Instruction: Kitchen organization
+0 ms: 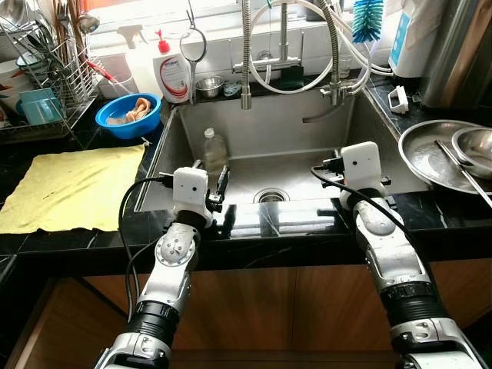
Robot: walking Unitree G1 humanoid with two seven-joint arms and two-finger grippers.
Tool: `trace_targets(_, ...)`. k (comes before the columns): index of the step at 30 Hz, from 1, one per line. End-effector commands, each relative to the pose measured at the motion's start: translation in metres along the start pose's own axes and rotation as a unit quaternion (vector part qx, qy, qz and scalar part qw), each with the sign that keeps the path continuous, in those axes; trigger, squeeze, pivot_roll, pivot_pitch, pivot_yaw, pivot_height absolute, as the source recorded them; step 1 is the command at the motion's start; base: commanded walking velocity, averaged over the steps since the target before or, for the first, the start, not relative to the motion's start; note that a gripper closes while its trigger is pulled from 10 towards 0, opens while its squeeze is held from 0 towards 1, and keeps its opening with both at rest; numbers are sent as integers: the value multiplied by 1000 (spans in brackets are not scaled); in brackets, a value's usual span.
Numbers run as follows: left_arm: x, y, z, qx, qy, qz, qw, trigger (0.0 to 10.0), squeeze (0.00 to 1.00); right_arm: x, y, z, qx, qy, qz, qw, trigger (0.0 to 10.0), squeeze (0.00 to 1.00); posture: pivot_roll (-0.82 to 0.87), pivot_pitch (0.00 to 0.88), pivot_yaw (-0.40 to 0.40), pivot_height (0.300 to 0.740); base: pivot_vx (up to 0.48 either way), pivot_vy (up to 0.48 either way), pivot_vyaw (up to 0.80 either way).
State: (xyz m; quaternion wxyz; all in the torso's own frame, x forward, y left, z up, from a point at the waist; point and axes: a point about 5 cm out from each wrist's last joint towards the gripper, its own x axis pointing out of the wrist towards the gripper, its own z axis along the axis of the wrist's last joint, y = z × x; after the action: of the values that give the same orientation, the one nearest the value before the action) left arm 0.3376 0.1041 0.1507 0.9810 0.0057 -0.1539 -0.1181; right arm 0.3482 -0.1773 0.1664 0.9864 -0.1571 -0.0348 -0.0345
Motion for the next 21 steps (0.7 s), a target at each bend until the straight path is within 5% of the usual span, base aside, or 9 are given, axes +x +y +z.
trace_targets(1,-3,3,-6,6,13,1,1000,10000,0,-6,-13,17,-8,-46,-54,997,10000,0,-292,0,160,740,0,0,0)
trace_targets(6,-3,1,-6,4,11,-1,1000,10000,0,-29,-39,51,-32,-144,-129,981,10000,0,-312,0,165,740,0,0,0)
trace_targets(10,-3,-2,-7,1,11,-6,1000,10000,0,-42,-52,53,-39,-161,-165,972,10000,0,-323,0,168,740,0,0,0)
trace_targets(14,-3,-5,-8,-1,12,-10,1000,10000,0,-50,-66,31,-12,-116,-211,971,10000,0,-329,0,170,740,0,0,0)
trace_targets(16,-3,-5,-8,-2,12,-11,1000,10000,0,-58,-52,4,-13,-55,-194,979,10000,0,-321,0,156,740,0,0,0)
trace_targets(21,-2,-2,-7,-2,10,-1,1000,10000,0,-67,-39,-8,2,-24,-186,982,10000,0,-310,0,152,740,0,0,0)
